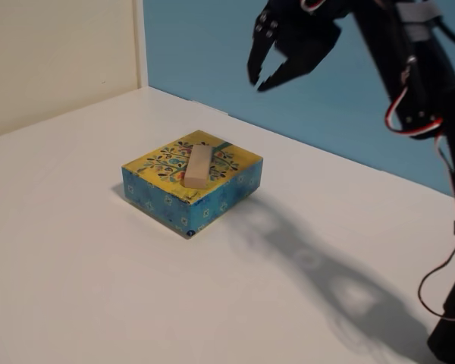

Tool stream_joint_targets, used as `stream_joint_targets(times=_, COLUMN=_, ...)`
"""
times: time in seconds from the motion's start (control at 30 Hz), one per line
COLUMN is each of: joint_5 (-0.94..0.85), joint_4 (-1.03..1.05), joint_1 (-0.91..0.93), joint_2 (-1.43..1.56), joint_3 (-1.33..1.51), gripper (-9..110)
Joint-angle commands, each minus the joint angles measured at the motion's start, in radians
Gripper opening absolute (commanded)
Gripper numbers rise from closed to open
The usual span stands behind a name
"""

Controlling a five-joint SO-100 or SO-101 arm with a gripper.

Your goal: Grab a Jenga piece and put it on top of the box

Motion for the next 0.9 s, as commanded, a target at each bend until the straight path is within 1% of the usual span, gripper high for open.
stream_joint_targets(times=0.0, joint_5=-0.003, joint_4=0.003, joint_1=-0.018, joint_2=0.104, joint_3=-0.037, gripper=0)
stream_joint_targets(times=0.33, joint_5=0.003, joint_4=0.034, joint_1=-0.040, joint_2=0.216, joint_3=0.038, gripper=0)
stream_joint_targets(times=0.5, joint_5=-0.009, joint_4=0.025, joint_1=-0.097, joint_2=0.377, joint_3=0.262, gripper=0)
stream_joint_targets(times=0.53, joint_5=-0.011, joint_4=0.005, joint_1=-0.115, joint_2=0.434, joint_3=0.347, gripper=0)
stream_joint_targets(times=0.57, joint_5=-0.012, joint_4=-0.058, joint_1=-0.130, joint_2=0.523, joint_3=0.486, gripper=0)
stream_joint_targets(times=0.67, joint_5=-0.051, joint_4=-0.408, joint_1=-0.179, joint_2=0.900, joint_3=1.101, gripper=0)
stream_joint_targets(times=0.7, joint_5=-0.061, joint_4=-0.486, joint_1=-0.189, joint_2=1.000, joint_3=1.253, gripper=0)
stream_joint_targets(times=0.77, joint_5=-0.067, joint_4=-0.557, joint_1=-0.190, joint_2=1.108, joint_3=1.437, gripper=0)
stream_joint_targets(times=0.87, joint_5=-0.058, joint_4=-0.638, joint_1=-0.150, joint_2=1.177, joint_3=1.603, gripper=0)
